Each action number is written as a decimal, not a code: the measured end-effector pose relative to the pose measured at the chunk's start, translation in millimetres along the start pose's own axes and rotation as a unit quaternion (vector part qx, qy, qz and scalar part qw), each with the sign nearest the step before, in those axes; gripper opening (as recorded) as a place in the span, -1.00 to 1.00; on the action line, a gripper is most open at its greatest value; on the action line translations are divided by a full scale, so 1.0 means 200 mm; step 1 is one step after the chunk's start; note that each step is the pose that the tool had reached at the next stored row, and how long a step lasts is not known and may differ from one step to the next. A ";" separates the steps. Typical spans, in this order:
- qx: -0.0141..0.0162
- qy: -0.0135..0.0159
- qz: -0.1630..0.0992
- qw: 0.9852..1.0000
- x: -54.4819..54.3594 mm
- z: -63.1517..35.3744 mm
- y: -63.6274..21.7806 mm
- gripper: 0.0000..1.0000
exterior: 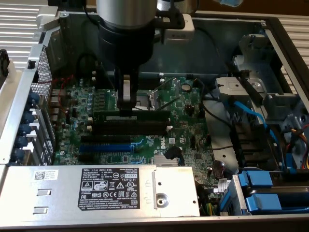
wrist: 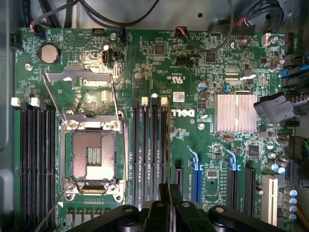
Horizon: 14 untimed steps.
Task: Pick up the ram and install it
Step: 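Insert the ram into the slot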
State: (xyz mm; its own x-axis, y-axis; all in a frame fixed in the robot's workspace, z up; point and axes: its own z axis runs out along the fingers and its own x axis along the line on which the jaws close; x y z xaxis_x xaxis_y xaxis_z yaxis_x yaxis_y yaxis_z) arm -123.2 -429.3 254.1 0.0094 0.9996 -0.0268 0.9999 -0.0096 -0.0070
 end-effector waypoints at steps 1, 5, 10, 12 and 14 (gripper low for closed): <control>0.001 0.000 0.000 1.000 0.00 0.003 0.000 -0.76; 0.004 0.000 0.000 1.000 0.00 0.017 0.000 -0.76; 0.006 0.000 0.000 1.000 0.00 0.018 0.000 -0.76; 0.006 0.000 0.000 1.000 0.00 0.019 0.000 -0.76; 0.006 0.000 0.000 1.000 0.00 0.021 0.000 -0.76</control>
State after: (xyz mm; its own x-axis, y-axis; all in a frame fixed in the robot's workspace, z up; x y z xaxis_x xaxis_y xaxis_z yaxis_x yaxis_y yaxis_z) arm -123.2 -429.2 249.9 0.0092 0.9996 -0.0263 0.9998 -0.0097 -0.0183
